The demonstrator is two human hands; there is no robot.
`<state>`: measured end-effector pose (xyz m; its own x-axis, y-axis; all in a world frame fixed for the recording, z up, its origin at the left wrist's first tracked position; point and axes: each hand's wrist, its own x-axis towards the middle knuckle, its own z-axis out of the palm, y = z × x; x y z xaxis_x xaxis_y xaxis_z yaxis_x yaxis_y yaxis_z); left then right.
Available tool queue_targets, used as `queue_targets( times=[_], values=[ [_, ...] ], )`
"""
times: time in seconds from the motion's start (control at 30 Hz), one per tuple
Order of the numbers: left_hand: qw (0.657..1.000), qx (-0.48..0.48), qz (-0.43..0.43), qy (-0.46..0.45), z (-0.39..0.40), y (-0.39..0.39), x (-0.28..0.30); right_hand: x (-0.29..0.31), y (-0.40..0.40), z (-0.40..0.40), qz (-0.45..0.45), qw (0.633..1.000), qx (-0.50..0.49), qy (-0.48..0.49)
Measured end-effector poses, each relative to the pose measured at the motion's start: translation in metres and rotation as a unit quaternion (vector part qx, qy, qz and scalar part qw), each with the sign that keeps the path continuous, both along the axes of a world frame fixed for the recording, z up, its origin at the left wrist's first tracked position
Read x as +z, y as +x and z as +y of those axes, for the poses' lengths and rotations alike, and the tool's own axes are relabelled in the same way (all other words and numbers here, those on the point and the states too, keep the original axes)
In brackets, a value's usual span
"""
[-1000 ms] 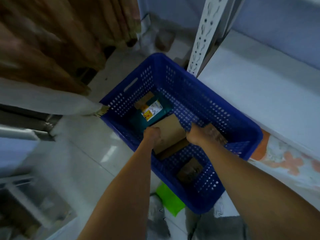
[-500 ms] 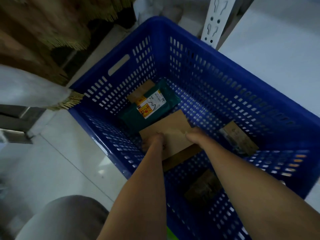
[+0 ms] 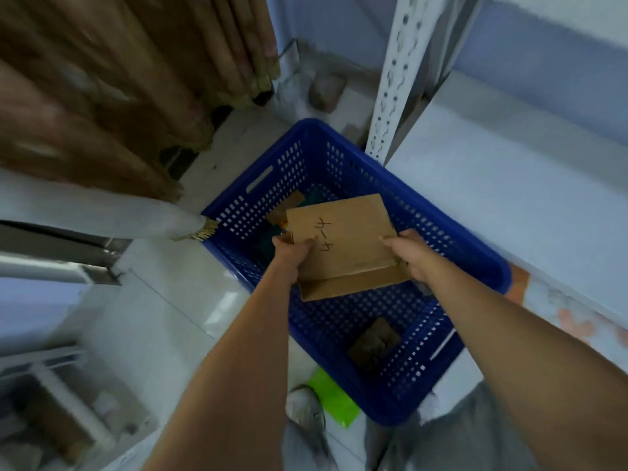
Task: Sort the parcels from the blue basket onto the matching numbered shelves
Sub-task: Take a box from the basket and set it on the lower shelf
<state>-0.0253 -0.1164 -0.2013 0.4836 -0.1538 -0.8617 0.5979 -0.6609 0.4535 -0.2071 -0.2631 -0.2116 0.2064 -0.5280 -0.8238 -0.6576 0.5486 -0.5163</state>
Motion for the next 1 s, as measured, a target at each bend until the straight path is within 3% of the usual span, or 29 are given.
queue_targets(
  times=[0.1,0.2,0.3,0.4,0.53,0.77,1.0],
  values=[
    [0.999,0.03,0.0,-0.031,0.012,0.0,0.097,0.103,-0.009,0.0,-0.07,0.994,-0.053,0.072],
    [0.997,0.066,-0.002,-0.047,0.025,-0.001,0.193,0.211,-0.023,0.011,-0.164,0.957,-0.177,0.159],
    [0.991,0.121,0.017,-0.055,0.039,-0.009,0.279,0.31,-0.039,0.033,-0.241,0.925,-0.223,0.19],
    [0.985,0.145,0.069,-0.069,0.051,-0.023,0.351,0.391,-0.048,0.057,-0.281,0.92,-0.215,0.166],
    [0.982,0.123,0.117,-0.087,0.065,-0.027,0.378,0.483,-0.049,0.071,-0.29,0.933,-0.194,0.085],
    [0.983,0.093,0.078,-0.137,0.055,-0.059,0.516,0.573,-0.057,0.056,-0.273,0.936,-0.223,0.014],
    [0.98,0.067,0.035,-0.183,0.044,-0.087,0.572,0.6,-0.058,0.057,-0.198,0.936,-0.286,-0.057]
  ],
)
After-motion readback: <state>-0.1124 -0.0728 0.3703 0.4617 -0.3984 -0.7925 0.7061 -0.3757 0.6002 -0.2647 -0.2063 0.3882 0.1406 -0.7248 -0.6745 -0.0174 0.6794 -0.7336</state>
